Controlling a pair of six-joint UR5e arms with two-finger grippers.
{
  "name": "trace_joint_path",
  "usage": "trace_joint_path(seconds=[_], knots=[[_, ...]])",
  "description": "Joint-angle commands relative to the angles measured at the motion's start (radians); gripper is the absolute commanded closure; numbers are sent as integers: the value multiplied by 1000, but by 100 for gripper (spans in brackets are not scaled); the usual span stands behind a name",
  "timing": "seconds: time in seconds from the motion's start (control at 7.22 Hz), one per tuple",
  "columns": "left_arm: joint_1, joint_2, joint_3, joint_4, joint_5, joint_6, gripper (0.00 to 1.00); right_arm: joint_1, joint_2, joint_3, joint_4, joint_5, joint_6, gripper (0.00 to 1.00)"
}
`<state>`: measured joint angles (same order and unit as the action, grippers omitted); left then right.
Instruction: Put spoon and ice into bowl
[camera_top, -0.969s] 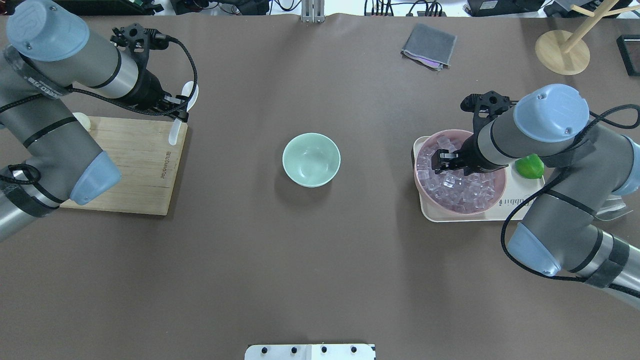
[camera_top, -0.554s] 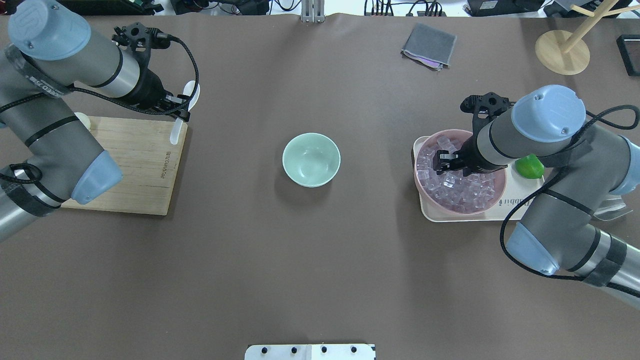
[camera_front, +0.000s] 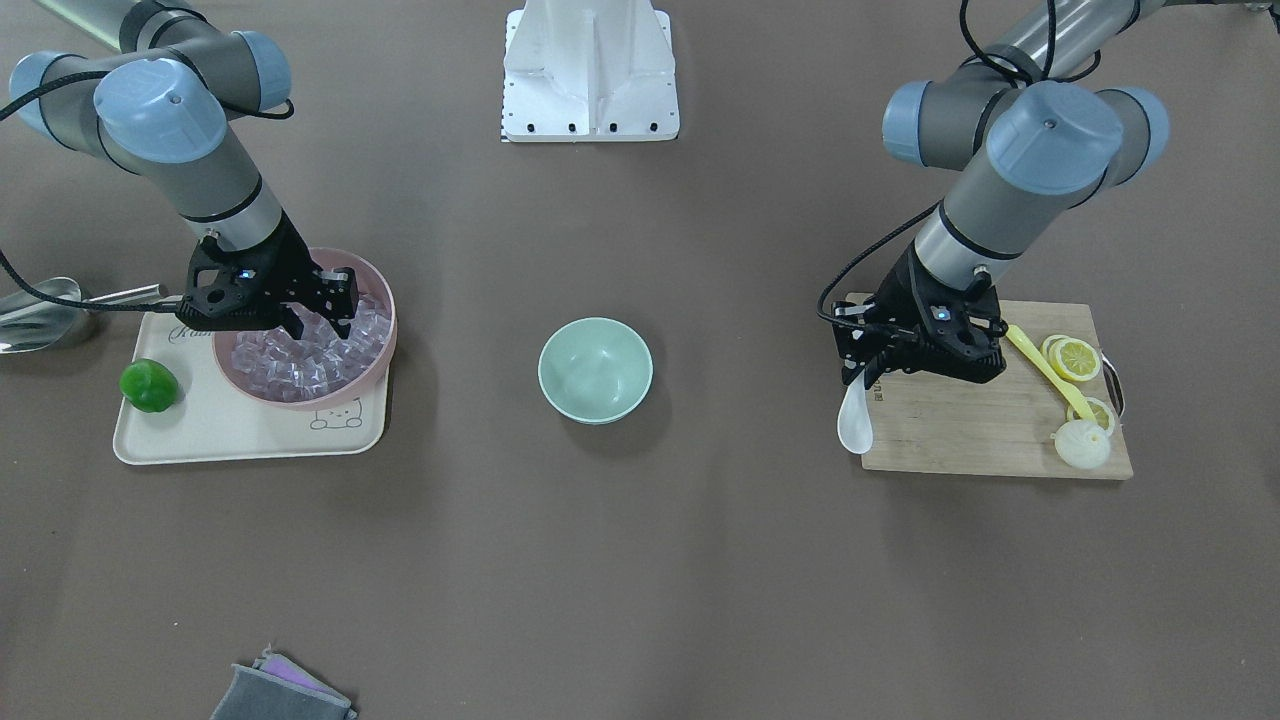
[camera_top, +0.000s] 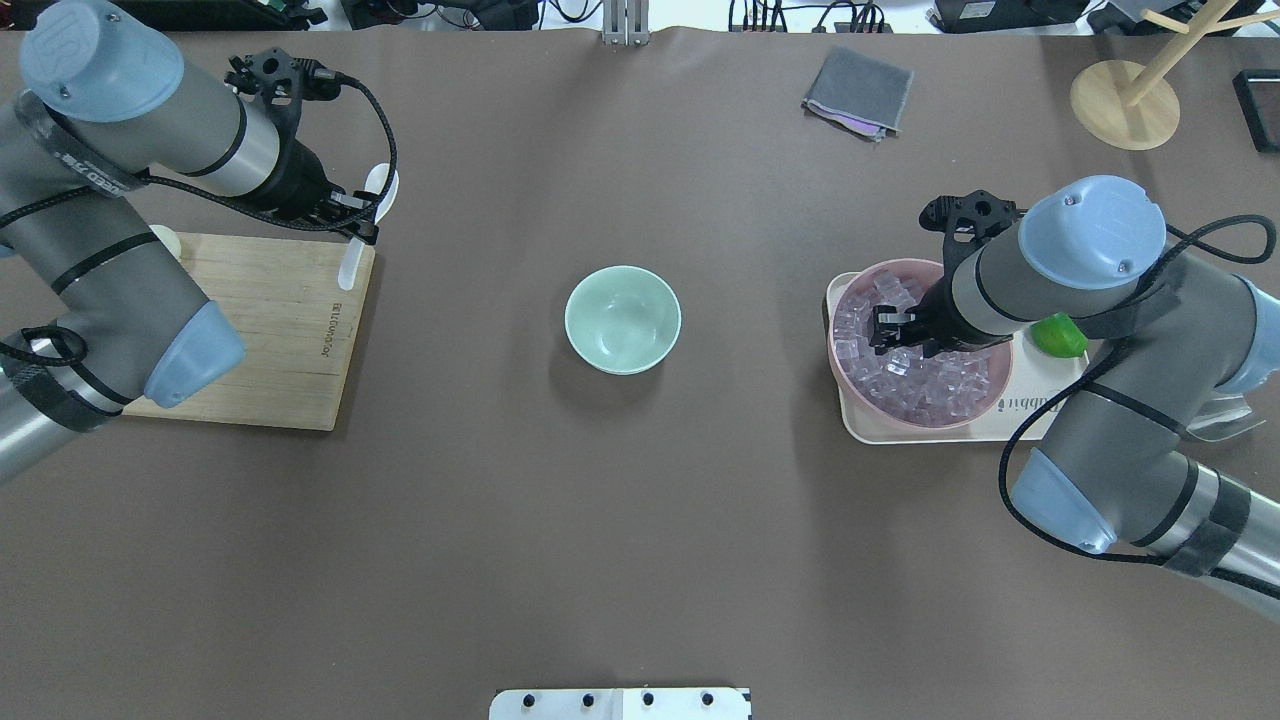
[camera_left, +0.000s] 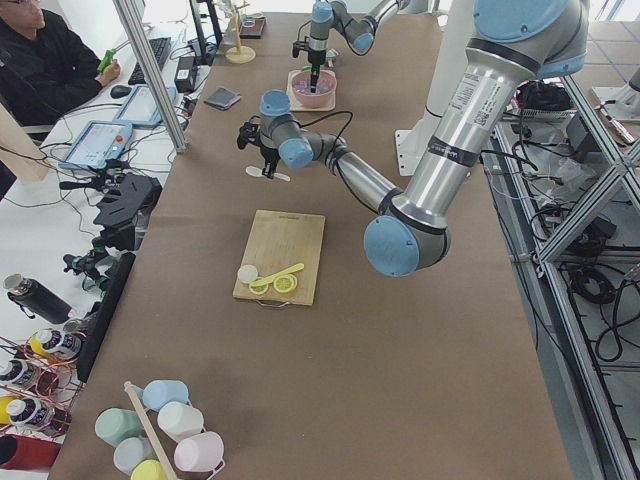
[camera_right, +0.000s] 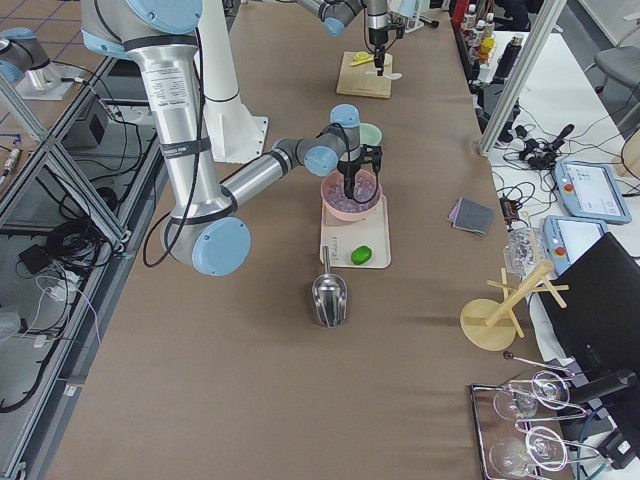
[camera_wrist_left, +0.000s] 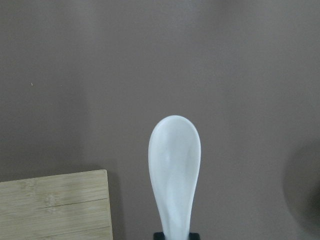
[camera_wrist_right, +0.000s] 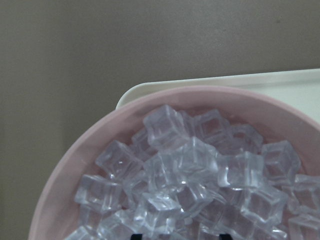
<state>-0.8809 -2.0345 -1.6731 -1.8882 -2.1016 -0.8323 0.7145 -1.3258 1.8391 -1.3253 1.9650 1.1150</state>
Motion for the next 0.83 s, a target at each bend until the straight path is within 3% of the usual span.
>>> trace_joint_path(seconds=[0.0,0.14,0.28,0.55,0.69], knots=[[-1,0,1,-2,0,1,100,-10,0,-3,0,0,0,41],[-1,0,1,0,0,1,100,-10,0,-9,0,0,0,43],[-1,2,1,0,-2,1,100,-12,-1,-11,0,-2,0,53],[-1,2,0,-2,-2,1,100,-12,0,-8,1,-2,-1,99],[-1,2,-2,0,-3,1,100,-7,0,0,1,0,-1,100]])
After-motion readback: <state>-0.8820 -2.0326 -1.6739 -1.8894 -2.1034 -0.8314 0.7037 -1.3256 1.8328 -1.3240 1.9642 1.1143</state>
